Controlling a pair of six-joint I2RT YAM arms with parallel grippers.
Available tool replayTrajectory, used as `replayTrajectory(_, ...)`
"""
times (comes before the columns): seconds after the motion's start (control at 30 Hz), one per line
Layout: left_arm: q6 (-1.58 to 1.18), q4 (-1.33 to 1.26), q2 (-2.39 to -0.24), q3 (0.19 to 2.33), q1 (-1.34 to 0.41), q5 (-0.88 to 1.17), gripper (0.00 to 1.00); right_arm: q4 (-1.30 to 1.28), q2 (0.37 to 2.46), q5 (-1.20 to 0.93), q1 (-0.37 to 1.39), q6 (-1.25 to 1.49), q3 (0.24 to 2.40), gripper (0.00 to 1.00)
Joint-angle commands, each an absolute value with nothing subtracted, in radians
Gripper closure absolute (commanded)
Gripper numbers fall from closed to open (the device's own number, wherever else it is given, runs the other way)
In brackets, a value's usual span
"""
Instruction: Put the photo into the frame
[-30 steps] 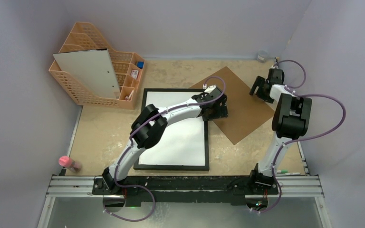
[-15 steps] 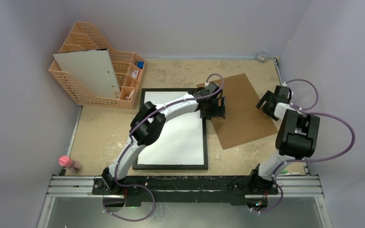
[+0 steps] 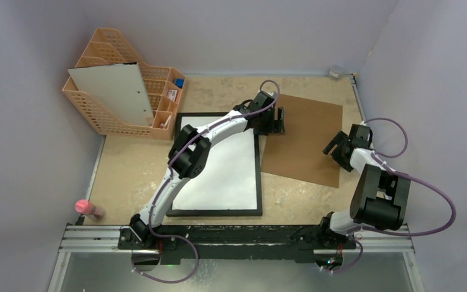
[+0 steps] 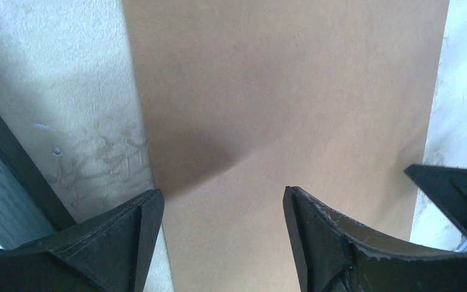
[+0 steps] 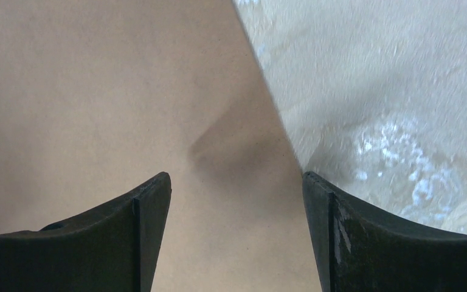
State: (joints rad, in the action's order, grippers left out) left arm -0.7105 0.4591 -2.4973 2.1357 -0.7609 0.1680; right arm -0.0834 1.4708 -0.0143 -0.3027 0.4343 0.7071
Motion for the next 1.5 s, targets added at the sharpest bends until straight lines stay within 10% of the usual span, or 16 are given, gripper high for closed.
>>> replayTrajectory(0.0,-0.695,0.469,-2.603,2.095,-0.802,0.219,0.25,-0.309,1.47,-0.291,-0.24,0.572,0.649,0.21)
replayTrajectory(0.87,-0.66,0.698,-2.419,2.064,-0.839,-0.171,0.22,-0.261,1.453,-0.002,-0.241,0.612,0.716,0.11)
replayTrajectory(1.47,-0.672,0.554,-2.475,2.013,-0.819,0.382,0.29,-0.07,1.516,-0.398,-0.253,0.551,0.632,0.15)
